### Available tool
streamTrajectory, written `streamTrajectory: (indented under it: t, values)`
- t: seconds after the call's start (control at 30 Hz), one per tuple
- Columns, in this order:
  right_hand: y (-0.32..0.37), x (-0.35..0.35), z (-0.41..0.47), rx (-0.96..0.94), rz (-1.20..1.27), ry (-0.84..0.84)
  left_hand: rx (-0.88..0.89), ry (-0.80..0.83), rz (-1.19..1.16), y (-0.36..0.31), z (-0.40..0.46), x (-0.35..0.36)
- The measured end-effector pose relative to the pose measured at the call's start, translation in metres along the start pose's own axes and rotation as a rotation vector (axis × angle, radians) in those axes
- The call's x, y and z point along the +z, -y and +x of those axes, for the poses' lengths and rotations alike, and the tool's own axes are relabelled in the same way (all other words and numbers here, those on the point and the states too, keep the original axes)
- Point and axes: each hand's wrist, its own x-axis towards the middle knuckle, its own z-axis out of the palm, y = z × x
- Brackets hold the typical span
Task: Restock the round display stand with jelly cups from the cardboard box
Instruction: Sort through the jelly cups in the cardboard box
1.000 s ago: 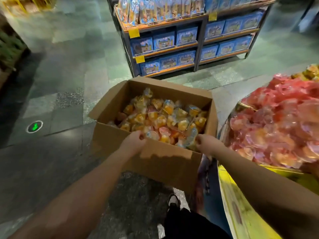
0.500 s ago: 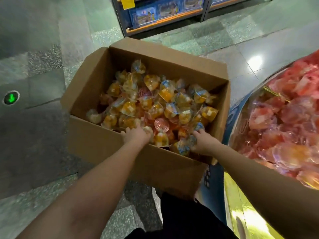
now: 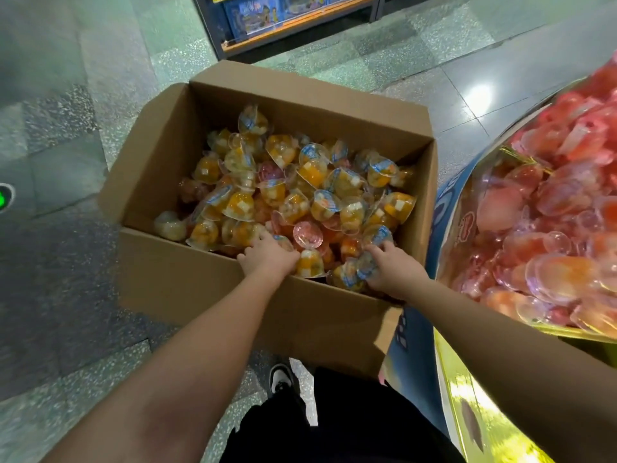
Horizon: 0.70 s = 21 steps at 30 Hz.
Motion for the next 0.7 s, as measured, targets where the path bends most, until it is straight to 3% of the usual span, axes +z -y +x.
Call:
streamTrajectory:
  t: [0.17,0.3,0.57,0.7]
  values:
    - [0.012,-0.016,-0.027,0.078,0.216,-0.149,0.163,-0.005,-0.229,-0.001,-0.026,-0.024]
    - [0.026,-0.035,-0.075,0.115,0.429,-0.337,0.392,-0.010,-0.314,-0.001,-0.058,-0.052]
    - [0.032,-0.023,-0.210,0.260,0.636,-0.734,0.757,0.136,-0.182,-0.022,-0.165,-0.077]
    - [0.020,0.013,-0.288,0.399,0.688,-0.816,0.906,0.190,-0.100,-0.037,-0.219,-0.054]
